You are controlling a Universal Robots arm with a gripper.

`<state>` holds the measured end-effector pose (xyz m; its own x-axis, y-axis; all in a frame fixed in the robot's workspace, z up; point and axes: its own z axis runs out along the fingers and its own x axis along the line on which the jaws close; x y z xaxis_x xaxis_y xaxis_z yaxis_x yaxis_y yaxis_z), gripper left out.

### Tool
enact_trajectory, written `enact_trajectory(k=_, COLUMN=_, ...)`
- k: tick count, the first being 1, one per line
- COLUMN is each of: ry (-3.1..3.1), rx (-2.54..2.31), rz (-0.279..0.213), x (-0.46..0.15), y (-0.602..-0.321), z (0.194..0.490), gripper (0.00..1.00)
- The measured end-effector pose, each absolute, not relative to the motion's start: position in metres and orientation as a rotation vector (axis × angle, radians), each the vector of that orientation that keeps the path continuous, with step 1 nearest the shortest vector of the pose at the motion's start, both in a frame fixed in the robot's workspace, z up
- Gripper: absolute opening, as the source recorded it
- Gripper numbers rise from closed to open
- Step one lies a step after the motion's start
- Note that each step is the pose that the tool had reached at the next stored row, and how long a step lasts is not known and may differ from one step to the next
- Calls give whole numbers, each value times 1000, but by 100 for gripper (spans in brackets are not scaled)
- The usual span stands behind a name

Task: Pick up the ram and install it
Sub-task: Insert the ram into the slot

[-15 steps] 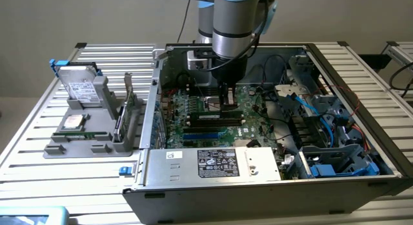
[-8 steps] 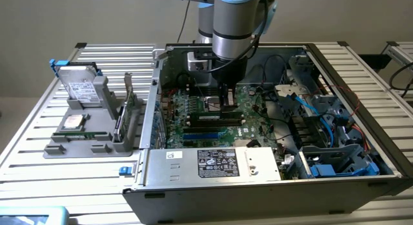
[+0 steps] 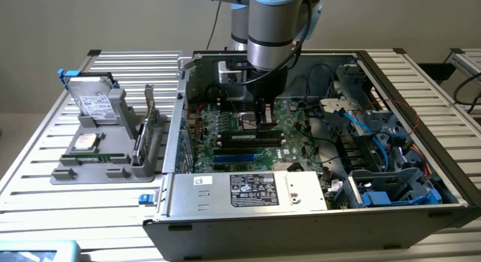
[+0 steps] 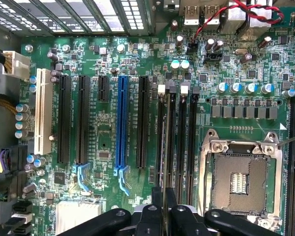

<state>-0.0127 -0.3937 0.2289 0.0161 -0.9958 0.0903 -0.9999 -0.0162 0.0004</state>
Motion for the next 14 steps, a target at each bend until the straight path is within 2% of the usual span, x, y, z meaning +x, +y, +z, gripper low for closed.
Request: enact_trajectory(k=14, ry=-2155, rx=2196, rz=99, x=-13, y=-394, z=227, gripper=14)
